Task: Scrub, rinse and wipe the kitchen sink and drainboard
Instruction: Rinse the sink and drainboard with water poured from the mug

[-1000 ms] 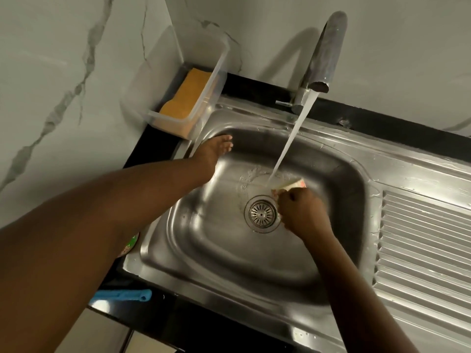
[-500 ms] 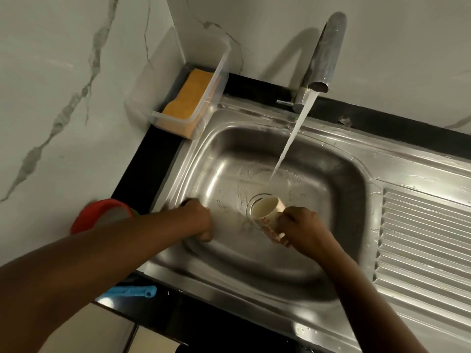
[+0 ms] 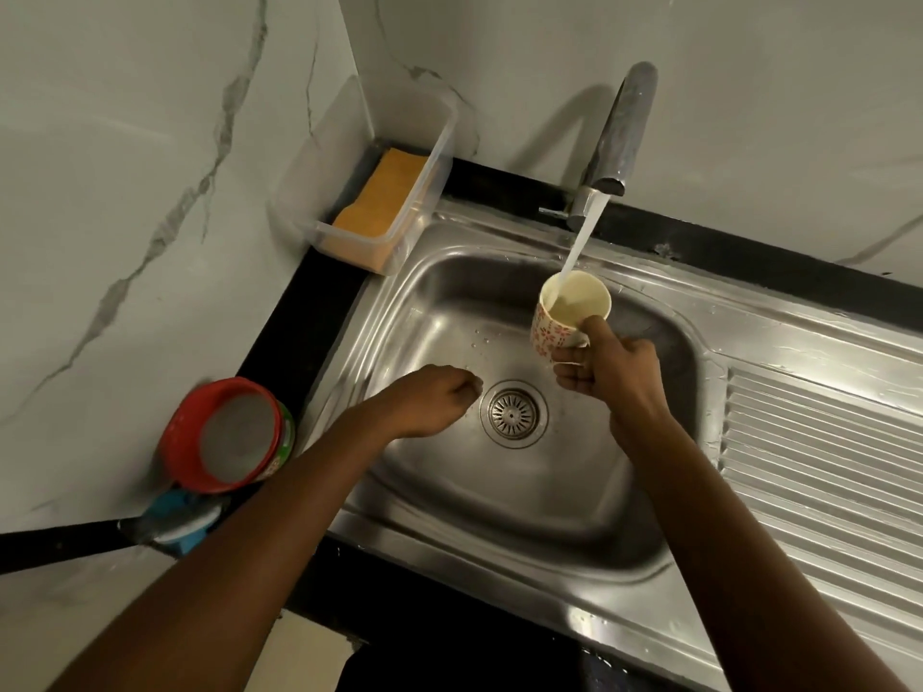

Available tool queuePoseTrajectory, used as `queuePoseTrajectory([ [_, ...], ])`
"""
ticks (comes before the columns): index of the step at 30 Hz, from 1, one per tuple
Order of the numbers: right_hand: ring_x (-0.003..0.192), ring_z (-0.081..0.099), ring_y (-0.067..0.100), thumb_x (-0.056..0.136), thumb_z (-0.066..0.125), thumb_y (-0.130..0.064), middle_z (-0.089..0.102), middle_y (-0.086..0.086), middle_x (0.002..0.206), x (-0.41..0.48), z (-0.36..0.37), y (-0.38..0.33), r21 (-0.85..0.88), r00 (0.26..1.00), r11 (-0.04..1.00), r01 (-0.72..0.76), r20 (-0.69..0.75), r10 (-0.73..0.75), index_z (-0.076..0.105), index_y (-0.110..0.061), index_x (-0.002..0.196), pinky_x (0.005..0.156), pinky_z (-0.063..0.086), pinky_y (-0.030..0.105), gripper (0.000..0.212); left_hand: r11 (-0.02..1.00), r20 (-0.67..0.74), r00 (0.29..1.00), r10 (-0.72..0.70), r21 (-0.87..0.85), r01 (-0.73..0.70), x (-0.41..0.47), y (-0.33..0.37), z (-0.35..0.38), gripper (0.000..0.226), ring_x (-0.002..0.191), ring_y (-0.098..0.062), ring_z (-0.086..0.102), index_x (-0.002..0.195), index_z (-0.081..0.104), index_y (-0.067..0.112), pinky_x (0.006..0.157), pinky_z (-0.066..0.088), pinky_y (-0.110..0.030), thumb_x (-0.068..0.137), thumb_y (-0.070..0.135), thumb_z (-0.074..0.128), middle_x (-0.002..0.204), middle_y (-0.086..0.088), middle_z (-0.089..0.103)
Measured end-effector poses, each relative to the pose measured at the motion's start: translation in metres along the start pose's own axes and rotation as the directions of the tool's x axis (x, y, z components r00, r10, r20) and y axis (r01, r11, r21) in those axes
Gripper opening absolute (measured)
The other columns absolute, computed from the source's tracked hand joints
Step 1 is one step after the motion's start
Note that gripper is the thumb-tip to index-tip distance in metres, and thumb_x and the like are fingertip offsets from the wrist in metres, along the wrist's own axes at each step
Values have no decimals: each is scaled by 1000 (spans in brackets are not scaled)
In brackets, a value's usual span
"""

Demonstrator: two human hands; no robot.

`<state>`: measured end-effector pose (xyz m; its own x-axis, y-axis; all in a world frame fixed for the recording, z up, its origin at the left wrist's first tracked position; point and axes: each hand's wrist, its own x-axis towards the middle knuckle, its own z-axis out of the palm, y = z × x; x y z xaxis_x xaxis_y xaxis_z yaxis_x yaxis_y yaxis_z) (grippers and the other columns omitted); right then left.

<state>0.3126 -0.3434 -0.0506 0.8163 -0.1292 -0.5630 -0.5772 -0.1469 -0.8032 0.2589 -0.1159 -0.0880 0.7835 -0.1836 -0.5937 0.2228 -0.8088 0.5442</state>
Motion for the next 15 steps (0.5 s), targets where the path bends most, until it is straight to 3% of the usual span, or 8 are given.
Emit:
queuePoseTrajectory([
  [5,83,78,28,101,60,-35,80,10,88,-8,-2,-14,-4,998,999,46,41,-46,71,-9,106,82,65,43,29,968,-186,982,-36,-252,-12,-10,9,-6,42,116,-26,67,125,70,14,104,51,-42,110,40,40,124,-8,73],
  [9,85,78,31,102,59,-34,79,12,87,-16,-3,-25,-5,995,997,82,62,-81,73,-7,104,81,65,40,30,922,-289,955,-70,-384,-48,-17,16,-14,36,118,-14,65,128,72,19,94,45,-24,109,29,44,128,3,72],
  [15,87,77,34,103,58,-33,79,14,87,-23,-3,-41,-19,988,990,138,68,-136,74,-9,98,82,65,41,29,864,-339,934,-109,-497,-80,-22,22,-23,33,115,-15,67,122,75,19,97,47,-27,109,27,45,121,3,75],
])
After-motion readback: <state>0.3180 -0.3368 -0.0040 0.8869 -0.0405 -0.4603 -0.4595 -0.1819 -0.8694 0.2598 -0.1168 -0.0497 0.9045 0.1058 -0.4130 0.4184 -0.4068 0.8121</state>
